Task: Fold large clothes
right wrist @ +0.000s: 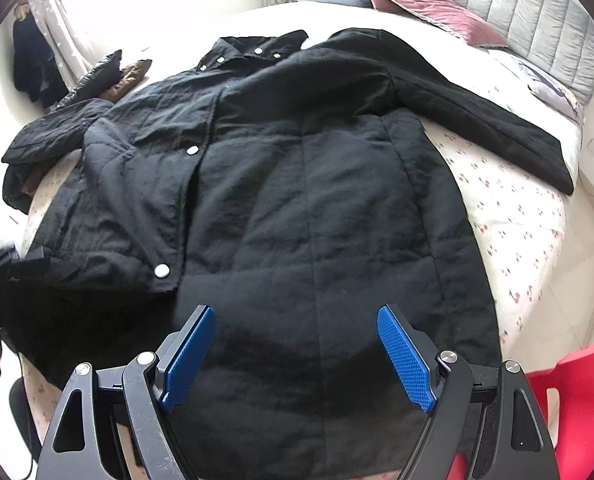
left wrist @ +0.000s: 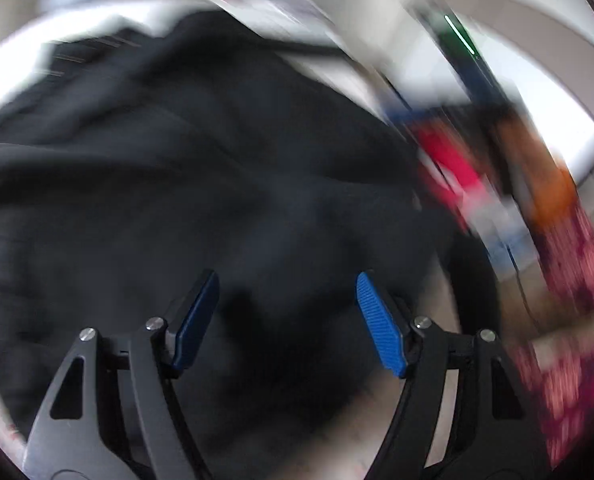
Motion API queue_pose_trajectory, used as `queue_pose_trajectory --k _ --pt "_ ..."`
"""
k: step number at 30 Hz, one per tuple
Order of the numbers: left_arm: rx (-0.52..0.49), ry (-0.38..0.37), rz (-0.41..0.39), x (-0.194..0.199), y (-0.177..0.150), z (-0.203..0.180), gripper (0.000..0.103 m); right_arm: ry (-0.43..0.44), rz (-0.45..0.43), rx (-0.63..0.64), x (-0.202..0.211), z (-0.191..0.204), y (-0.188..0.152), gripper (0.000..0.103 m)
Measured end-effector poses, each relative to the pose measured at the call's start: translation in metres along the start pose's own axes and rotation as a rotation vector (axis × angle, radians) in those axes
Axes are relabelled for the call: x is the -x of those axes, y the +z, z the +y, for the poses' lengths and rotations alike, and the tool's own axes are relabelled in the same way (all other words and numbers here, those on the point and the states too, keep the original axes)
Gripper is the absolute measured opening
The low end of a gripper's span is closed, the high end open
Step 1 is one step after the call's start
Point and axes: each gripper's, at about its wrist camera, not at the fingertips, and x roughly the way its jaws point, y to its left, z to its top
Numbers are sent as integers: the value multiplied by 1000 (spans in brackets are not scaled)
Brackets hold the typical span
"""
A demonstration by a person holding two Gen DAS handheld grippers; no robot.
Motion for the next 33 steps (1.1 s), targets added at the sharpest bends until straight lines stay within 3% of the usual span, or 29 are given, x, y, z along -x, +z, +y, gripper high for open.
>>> queue_pose_trajectory --k 2,5,8,11,16,22,25,30,33 --pt "-146 39 130 -16 -11 -27 72 -15 9 0 1 -5 -3 84" --pt "-260 159 157 -10 -16 -37 72 -30 2 9 7 -10 -3 84" --pt "-189 233 120 17 -4 -15 72 -43 -4 25 12 -13 4 84" --pt "-35 334 49 51 17 27 74 -67 -13 57 17 -13 19 84" --pt "127 481 -33 90 46 95 77 -73 -31 111 24 -9 61 84" --pt "194 654 -52 105 99 184 77 -36 -66 197 10 7 155 84" --pt "261 688 -51 95 131 243 77 -36 -80 243 -17 12 215 84" --pt "374 762 -34 67 165 351 77 35 -58 161 -94 22 312 84" --pt "463 757 -57 55 167 409 77 93 -66 77 -140 33 357 84"
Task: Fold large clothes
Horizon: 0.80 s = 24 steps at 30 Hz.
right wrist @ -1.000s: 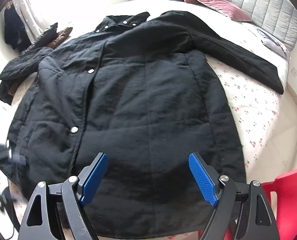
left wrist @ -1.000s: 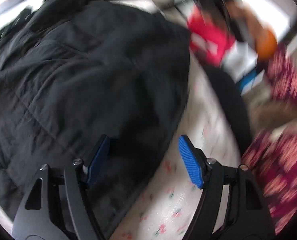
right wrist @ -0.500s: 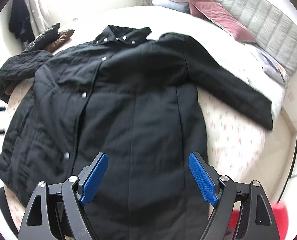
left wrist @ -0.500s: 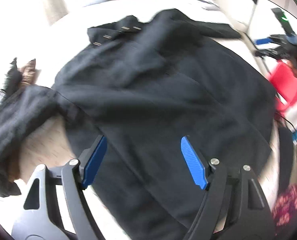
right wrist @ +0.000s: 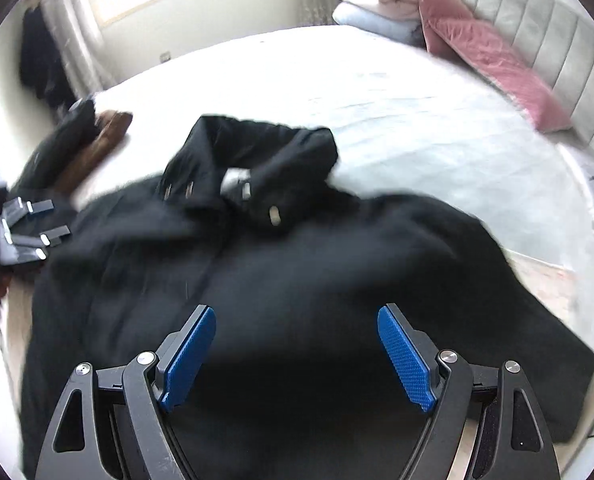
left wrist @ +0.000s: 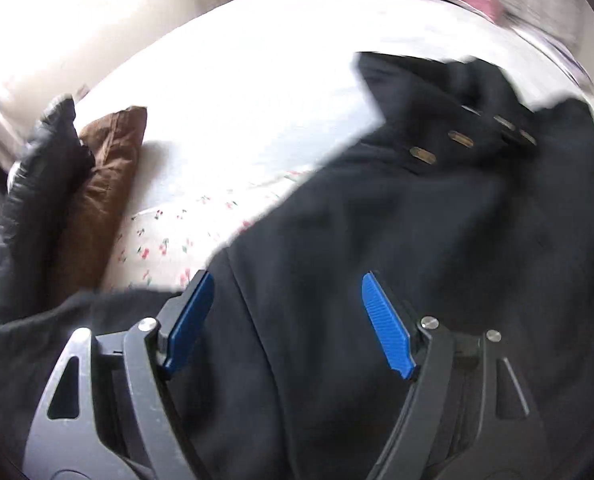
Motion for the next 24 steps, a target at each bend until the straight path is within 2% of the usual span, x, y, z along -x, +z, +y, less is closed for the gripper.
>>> queue_pose_trajectory --k 4,6,8,10,12,14,15,16,18,21,24 --pt "125 -6 32 -49 15 38 77 89 -40 -161 -55 -1 42 84" --pt "216 -74 63 -69 11 57 77 65 -31 -243 -87 -3 53 84" --pt "281 -166 83 -82 2 67 76 13 14 -314 -124 -5 58 84" --pt "279 -207 42 -79 -5 65 65 -4 37 -395 -153 -13 54 84" --pt "270 -282 13 -72 -12 61 37 -22 -15 -434 -166 -15 48 80" --pt "282 -341 -2 -68 -20 59 26 -85 -64 -391 -168 -7 47 64" --pt "290 -347 -7 -66 -22 59 20 -109 -81 -360 -167 -2 46 50" --pt "297 -350 -18 -63 -24 58 17 -110 -87 -347 -166 1 47 36" --pt "321 -320 -66 -51 -28 57 14 -104 -109 -311 -156 7 48 19" --pt "350 -243 -211 -21 -31 57 13 -129 -223 -230 -129 24 57 15" --pt "357 -128 -335 -2 -23 60 13 -183 -335 -161 -106 49 68 14"
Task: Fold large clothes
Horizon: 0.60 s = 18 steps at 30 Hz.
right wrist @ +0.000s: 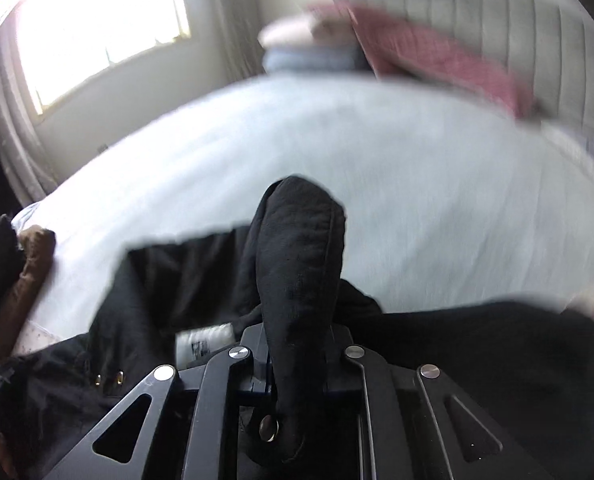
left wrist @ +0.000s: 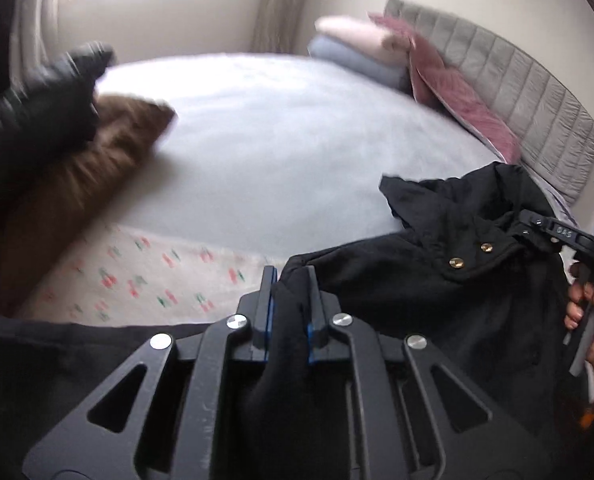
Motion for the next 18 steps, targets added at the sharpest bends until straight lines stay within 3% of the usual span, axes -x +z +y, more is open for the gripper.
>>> queue_pose_trajectory --k 3,4,6,8,9,10,11,12,15,18 --pt "-32 130 -120 7 1 -3 14 -28 -94 11 4 16 11 15" --pt "-41 168 -116 1 -1 -5 15 -30 -89 24 -4 22 12 16" --pt "-68 270 -13 -32 -4 -10 22 -47 -10 62 -29 31 7 26" --pt "-82 323 87 -56 -9 -10 27 -54 93 84 -57 36 -7 34" --pt "-87 330 80 -54 -6 -9 33 -56 126 89 -63 35 -17 46" --pt "-87 331 59 -48 -4 -10 41 -56 129 92 -60 32 -22 53" --pt "-77 321 29 -39 -2 -10 62 -49 121 98 -55 30 -27 64" --pt "-64 305 5 -29 -1 -12 76 -33 107 102 -47 24 -30 70" --pt "-25 180 -31 5 -2 -19 77 47 68 92 -11 -2 -31 72" --pt "-72 54 -4 24 -23 -33 82 97 63 124 15 -22 -48 76"
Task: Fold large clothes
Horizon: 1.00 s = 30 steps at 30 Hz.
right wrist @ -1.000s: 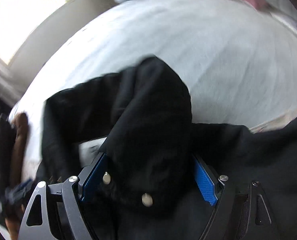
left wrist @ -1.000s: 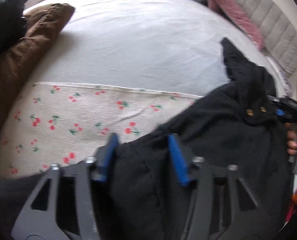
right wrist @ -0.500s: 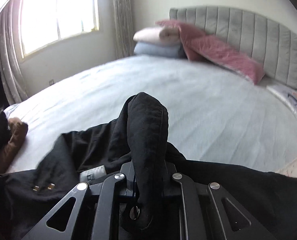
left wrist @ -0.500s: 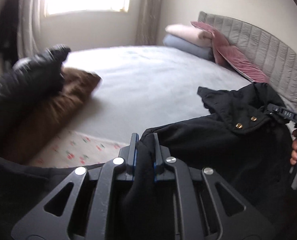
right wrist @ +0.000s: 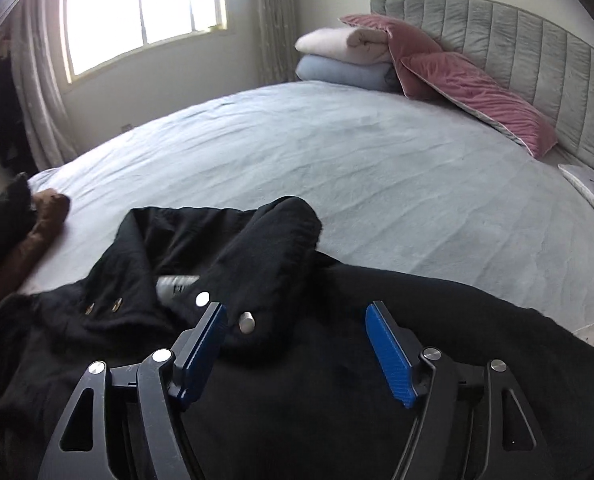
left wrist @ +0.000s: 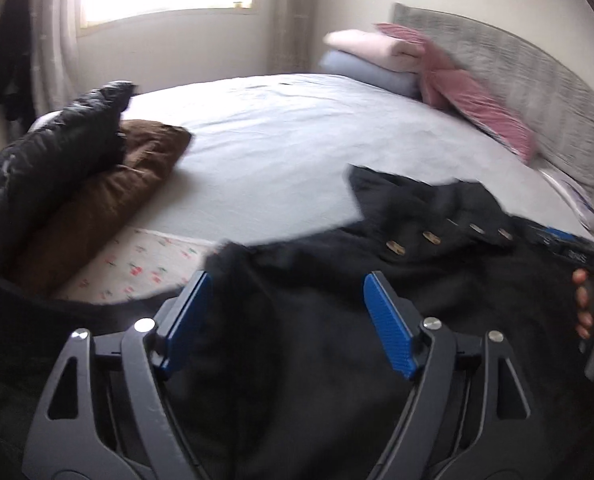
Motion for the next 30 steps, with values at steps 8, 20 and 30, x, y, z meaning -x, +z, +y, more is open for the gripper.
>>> queue_pose_trajectory --k 8,20,30 --pt "-106 135 171 -6 -68 41 85 -149 106 -182 5 -137 -61 76" --pt "112 43 163 84 -49 29 84 -187 29 -348 149 -211 -92 86" --pt "183 -83 160 76 -73 -50 94 -263 126 -683 203 -320 -156 89"
